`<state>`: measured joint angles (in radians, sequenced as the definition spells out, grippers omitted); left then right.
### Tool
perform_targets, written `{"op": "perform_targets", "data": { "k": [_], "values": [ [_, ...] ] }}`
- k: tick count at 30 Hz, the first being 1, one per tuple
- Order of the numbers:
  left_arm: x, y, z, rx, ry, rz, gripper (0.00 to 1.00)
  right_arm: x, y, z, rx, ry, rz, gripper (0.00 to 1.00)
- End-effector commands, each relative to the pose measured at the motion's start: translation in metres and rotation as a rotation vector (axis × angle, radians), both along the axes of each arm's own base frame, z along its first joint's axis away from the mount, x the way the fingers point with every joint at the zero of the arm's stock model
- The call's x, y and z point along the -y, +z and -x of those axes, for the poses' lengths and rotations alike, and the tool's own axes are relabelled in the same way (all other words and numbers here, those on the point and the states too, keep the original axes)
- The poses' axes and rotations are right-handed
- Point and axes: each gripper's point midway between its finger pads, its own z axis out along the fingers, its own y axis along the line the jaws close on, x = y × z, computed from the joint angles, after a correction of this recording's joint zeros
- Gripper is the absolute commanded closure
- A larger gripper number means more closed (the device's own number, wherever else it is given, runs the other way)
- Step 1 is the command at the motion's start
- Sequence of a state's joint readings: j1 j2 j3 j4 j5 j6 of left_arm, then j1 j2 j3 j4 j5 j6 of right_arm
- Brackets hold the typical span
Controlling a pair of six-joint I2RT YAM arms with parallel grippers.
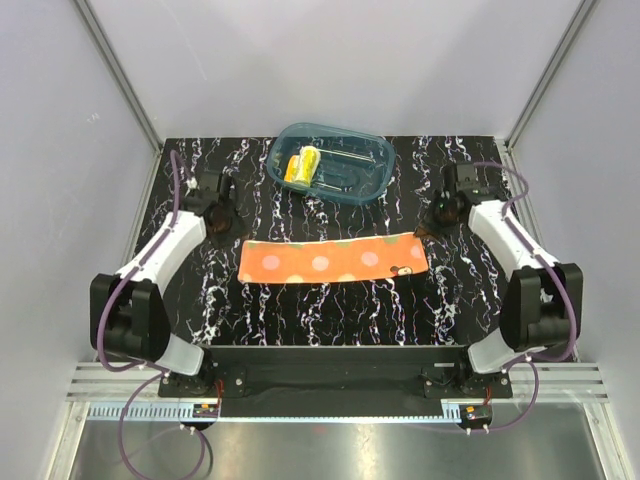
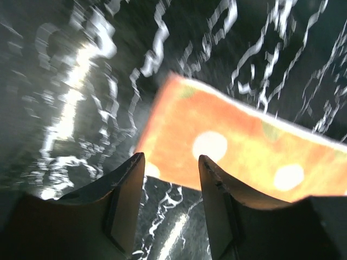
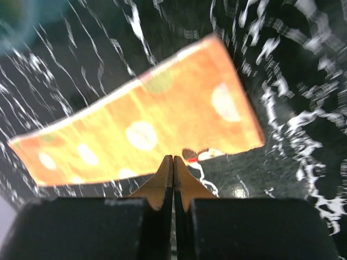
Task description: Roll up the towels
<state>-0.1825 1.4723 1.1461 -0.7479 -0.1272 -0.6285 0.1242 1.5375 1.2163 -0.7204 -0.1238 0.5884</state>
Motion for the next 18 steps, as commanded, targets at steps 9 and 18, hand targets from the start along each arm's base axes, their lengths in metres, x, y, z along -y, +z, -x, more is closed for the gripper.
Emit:
{"op": "perform_targets", "data": {
  "k": [9,18],
  "values": [
    [0.046,-0.059,0.025,-0.096,-0.108,0.167,0.54,0.001,-0.103,0.050,-0.310,0.012,-0.079,1.00],
    [0.029,-0.105,0.042,-0.216,-0.073,0.085,0.55,0.022,-0.121,0.067,-0.374,-0.048,-0.049,0.99]
  ]
}}
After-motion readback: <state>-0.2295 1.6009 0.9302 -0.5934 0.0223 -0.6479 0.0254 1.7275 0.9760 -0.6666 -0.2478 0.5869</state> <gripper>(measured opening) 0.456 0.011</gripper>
